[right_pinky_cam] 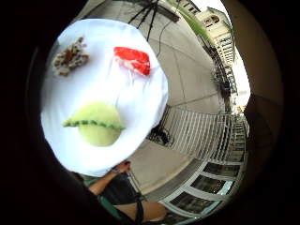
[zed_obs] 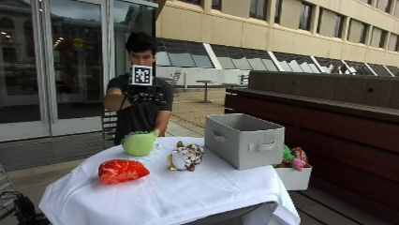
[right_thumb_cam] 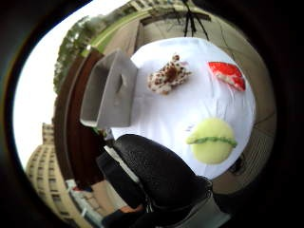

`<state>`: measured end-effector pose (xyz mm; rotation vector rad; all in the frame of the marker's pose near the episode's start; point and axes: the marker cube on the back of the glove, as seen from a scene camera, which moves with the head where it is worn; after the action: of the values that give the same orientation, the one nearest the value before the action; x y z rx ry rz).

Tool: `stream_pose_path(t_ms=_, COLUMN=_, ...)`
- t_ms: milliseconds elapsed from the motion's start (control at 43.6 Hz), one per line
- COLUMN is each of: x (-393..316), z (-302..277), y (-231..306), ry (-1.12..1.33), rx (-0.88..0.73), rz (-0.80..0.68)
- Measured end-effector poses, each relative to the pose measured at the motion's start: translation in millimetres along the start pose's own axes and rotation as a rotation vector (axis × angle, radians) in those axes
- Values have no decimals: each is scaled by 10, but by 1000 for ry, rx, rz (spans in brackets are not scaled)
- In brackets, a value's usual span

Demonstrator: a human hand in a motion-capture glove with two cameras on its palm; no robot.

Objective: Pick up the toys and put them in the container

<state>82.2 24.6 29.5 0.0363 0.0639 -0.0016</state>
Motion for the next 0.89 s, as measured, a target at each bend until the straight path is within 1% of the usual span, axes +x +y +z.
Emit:
stream_pose_path(t_ms=69, x=116, z=129, y=27, ry=-10, rx=-14, rz=-17)
stream_pose_path(t_ms=160, x=149, z=316, y=150, ry=-13, rx=-35, rz=88)
stream_pose_path(t_ms=298, x=179, z=627, y=375, ry=-10, rx=-61, rz=49)
stream_pose_path(t_ms=390, x=203, z=844, y=418, ry=-4, rx=-77, rz=26)
stream_pose_path(t_ms=435, x=199, z=974, y=420, ry=-6, rx=-73, rz=57)
stream_pose_path(t_ms=504, x=197, z=1187, y=331, ry=-11, rx=-9, rz=146)
stream_pose_path(t_ms=527, x=200, z=1251, y=324, ry=-16, rx=-1, rz=155)
stream_pose_path(t_ms=550, x=207, z=1312, y=350, ry=-23, rx=-16, rz=139)
stream_pose_path(t_ms=619, x=235, z=1457, y=522, ry=-44, rx=-145, rz=53)
stream_pose_path(t_ms=664, x=250, z=1528, y=592, ry=-52, rx=-211, rz=40)
stream_pose_path(t_ms=779, x=273, z=1676, y=634, ry=-69, rx=-283, rz=32)
stream_pose_path(t_ms=894, x=255, z=1784, y=655, ry=-35, rx=-366, rz=3)
